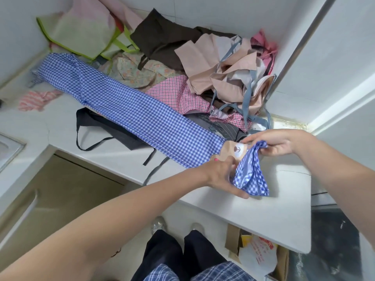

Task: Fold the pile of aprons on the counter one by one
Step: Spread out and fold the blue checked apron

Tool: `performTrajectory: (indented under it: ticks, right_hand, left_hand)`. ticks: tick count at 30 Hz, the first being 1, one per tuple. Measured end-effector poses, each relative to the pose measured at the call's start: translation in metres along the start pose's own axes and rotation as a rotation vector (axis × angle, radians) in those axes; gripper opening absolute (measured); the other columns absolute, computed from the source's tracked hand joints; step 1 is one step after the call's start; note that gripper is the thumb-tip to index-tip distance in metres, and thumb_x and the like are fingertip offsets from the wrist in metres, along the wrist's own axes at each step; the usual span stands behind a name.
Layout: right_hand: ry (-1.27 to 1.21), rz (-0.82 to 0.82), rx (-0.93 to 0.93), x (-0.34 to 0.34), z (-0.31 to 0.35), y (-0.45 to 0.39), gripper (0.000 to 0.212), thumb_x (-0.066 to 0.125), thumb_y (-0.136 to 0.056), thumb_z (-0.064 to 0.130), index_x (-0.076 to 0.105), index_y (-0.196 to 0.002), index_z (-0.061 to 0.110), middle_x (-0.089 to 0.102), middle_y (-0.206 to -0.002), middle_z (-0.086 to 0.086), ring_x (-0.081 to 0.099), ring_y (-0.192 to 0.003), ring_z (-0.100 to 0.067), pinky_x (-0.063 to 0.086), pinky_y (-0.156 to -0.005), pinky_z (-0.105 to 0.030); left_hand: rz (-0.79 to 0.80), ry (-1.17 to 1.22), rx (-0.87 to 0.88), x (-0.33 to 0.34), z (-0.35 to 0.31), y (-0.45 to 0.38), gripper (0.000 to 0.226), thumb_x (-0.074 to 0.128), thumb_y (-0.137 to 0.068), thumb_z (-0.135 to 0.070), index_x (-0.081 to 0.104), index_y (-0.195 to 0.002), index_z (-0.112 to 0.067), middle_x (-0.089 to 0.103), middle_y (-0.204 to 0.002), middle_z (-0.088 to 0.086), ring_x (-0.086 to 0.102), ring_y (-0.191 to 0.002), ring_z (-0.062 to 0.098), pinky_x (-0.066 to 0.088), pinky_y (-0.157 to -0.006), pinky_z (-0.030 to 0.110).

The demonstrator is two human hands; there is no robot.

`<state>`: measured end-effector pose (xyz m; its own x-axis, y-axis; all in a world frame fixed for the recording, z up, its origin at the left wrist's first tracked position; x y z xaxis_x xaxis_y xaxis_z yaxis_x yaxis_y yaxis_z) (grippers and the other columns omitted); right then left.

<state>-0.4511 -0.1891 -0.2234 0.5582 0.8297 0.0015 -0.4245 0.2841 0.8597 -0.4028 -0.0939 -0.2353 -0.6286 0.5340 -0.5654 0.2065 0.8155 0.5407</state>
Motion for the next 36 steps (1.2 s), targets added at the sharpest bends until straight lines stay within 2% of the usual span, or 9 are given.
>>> performTrajectory:
  ticks: [4,6,10,16,19,23,26,32,36]
  right_hand:
    - [-0.296,0.035,-0.072,0.005,0.008,-0.005,0.041,0.026,-0.096,-0.011,0.045,-0.129,0.006,0.065,-0.065,-0.015,0.064,-0.044,-0.015,0.05,-0.038,-0.018]
    - [-0.315,0.093,-0.108,0.016,0.011,-0.004,0.034,0.024,-0.096,-0.011,0.051,-0.116,-0.002,0.07,-0.073,-0.017,0.069,-0.056,-0.02,0.056,-0.049,-0.021]
    - [-0.301,0.107,-0.121,0.018,0.013,-0.007,0.024,0.032,-0.092,-0.008,0.052,-0.105,-0.009,0.07,-0.096,-0.02,0.071,-0.085,-0.024,0.06,-0.07,-0.029]
    - [0.581,-0.247,-0.217,-0.008,0.035,-0.007,0.01,0.069,-0.084,0.013,0.066,-0.077,0.007,0.061,-0.07,-0.001,0.053,-0.062,-0.009,0.042,-0.055,-0.02]
    - [0.67,-0.284,-0.312,-0.002,0.046,-0.007,0.02,0.068,-0.085,0.02,0.061,-0.069,0.011,0.053,-0.069,0.002,0.047,-0.066,-0.008,0.036,-0.059,-0.021]
    - [0.781,-0.326,-0.333,0.002,0.039,-0.02,0.022,0.061,-0.09,0.023,0.053,-0.074,0.011,0.052,-0.075,-0.003,0.046,-0.07,-0.015,0.034,-0.059,-0.026]
    - [0.966,-0.436,-0.341,0.002,0.039,-0.028,0.021,0.054,-0.095,0.026,0.051,-0.085,0.008,0.051,-0.086,-0.008,0.047,-0.079,-0.02,0.034,-0.066,-0.031]
    - [1.238,-0.595,-0.384,0.011,0.045,-0.021,0.023,0.031,-0.103,0.021,0.046,-0.09,0.01,0.055,-0.089,-0.007,0.053,-0.089,-0.028,0.035,-0.094,-0.041]
    - [1.366,-0.685,-0.431,0.02,0.044,-0.025,0.02,0.032,-0.101,0.014,0.051,-0.107,0.008,0.059,-0.081,-0.005,0.049,-0.073,-0.024,0.03,-0.091,-0.038]
  left_hand:
    - [0.014,0.157,-0.036,0.001,0.005,0.0,0.109,0.057,-0.055,-0.084,0.031,-0.136,-0.016,0.05,-0.132,0.004,0.032,-0.133,0.025,0.033,-0.108,0.044]
    - [0.023,0.222,-0.001,-0.004,-0.001,-0.001,0.096,0.053,-0.071,-0.078,0.029,-0.143,-0.019,0.04,-0.145,0.009,0.03,-0.137,0.028,0.025,-0.114,0.045]
    - [0.123,0.594,-0.227,-0.003,0.019,0.003,0.086,0.035,-0.084,-0.073,0.033,-0.145,-0.012,0.058,-0.126,0.021,0.061,-0.11,0.027,0.044,-0.103,0.039]
    - [0.06,0.889,-0.38,0.002,0.054,0.002,0.041,0.045,-0.096,-0.017,0.042,-0.133,0.0,0.059,-0.122,0.015,0.061,-0.101,0.024,0.05,-0.093,0.033]
    - [0.115,0.965,-0.339,0.006,0.058,0.007,0.03,0.042,-0.09,0.003,0.046,-0.12,0.002,0.055,-0.116,0.011,0.055,-0.099,0.02,0.047,-0.099,0.034]
    - [0.182,1.147,-0.302,0.007,0.052,0.015,0.023,0.042,-0.095,-0.017,0.048,-0.116,-0.012,0.059,-0.117,0.007,0.059,-0.101,0.023,0.041,-0.105,0.036]
    - [0.212,1.001,-0.299,0.007,0.05,0.015,0.042,0.05,-0.094,-0.041,0.05,-0.128,-0.016,0.059,-0.128,0.009,0.062,-0.104,0.023,0.045,-0.1,0.032]
    - [0.098,0.921,-0.359,0.004,0.065,0.013,0.028,0.054,-0.095,-0.014,0.053,-0.12,-0.002,0.065,-0.117,0.011,0.066,-0.085,0.015,0.055,-0.083,0.024]
    - [-0.107,0.812,-0.316,-0.017,0.082,0.017,0.026,0.062,-0.089,-0.008,0.05,-0.112,-0.006,0.059,-0.099,0.007,0.061,-0.081,0.014,0.057,-0.079,0.027]
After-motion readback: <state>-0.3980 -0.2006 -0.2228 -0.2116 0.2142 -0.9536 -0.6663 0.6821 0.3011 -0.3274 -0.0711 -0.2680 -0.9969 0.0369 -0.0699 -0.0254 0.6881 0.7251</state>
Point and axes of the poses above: each hand's wrist, its own y-axis away from the middle knuckle, its own x-axis out of the palm, z = x × y, the point moved 10 cm from there along -y, towards the middle knuckle
